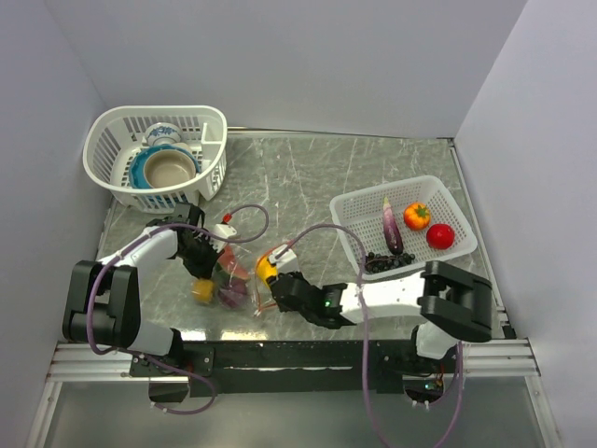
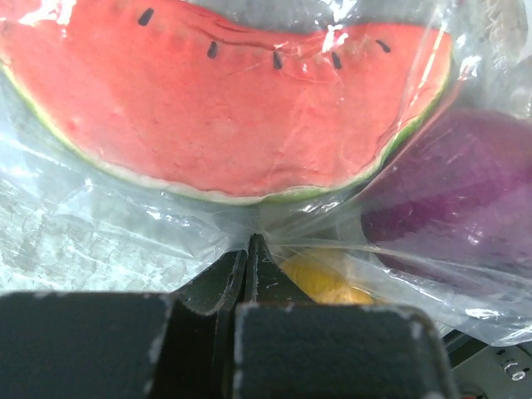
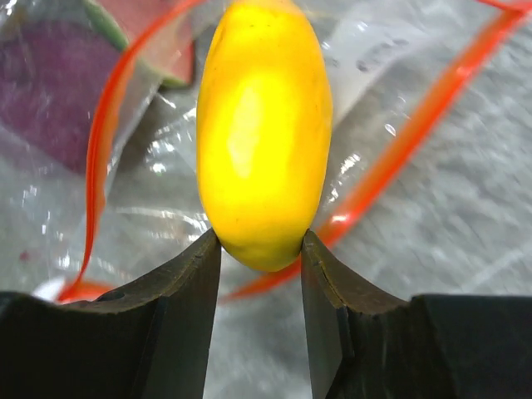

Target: Open the zip-top bag and remove the fake food

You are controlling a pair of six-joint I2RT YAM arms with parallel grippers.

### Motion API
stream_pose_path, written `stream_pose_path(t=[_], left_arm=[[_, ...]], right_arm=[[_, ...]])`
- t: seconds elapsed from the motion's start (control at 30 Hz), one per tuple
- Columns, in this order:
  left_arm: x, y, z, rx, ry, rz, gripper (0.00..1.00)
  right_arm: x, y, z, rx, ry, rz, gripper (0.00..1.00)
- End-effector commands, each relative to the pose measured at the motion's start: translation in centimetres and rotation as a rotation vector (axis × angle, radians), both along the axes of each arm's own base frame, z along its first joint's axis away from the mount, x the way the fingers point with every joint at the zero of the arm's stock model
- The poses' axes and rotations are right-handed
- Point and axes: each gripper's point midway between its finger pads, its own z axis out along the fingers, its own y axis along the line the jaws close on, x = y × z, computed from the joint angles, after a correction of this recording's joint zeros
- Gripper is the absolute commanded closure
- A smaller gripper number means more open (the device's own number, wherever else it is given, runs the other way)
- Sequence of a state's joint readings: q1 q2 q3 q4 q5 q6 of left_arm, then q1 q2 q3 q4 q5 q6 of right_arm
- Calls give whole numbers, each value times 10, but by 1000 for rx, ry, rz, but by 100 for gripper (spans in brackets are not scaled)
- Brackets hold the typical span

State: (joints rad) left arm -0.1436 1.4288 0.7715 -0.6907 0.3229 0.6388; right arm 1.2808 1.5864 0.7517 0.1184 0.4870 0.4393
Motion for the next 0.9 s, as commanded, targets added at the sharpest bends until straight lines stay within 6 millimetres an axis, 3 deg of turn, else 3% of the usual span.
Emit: stream_pose_path(t=[0.0, 0.13, 0.17, 0.37, 0.43, 0.47, 0.5, 0.57, 0.63, 0.77, 0.83, 0.87], left_arm=[[9, 3, 2, 6, -48, 14, 99], [7, 7, -4, 10, -41, 21, 99], [6, 8, -5, 12, -38, 24, 99], [9, 6, -5, -3, -32, 28, 99], [10, 6, -4, -5, -36, 32, 99], [9, 5, -4, -10, -32, 32, 99], [10, 5, -3, -10, -33, 34, 99], [10, 5, -4, -13, -26, 37, 99], [11, 4, -1, -18, -30, 42, 99], [11, 3, 3, -27, -41, 45, 99], [11, 2, 3, -29, -42, 46, 99], [10, 2, 3, -29, -40, 46, 99]], right_arm=[[-9, -17, 26, 44, 19, -34, 69], [-7, -35, 62, 99, -20, -72, 69], [-6, -40, 80, 145, -41, -82, 69], [10, -97, 125, 178, -149, -250, 69], [24, -136, 128, 126, -213, -404, 70], [28, -152, 133, 182, -213, -510, 70], [34, -184, 124, 116, -217, -608, 74], [40, -219, 121, 160, -216, -780, 73], [43, -248, 109, 128, -204, -879, 60], [49, -259, 113, 175, -183, -926, 39], [53, -252, 119, 191, -169, -904, 2], [57, -247, 126, 179, -171, -893, 0]])
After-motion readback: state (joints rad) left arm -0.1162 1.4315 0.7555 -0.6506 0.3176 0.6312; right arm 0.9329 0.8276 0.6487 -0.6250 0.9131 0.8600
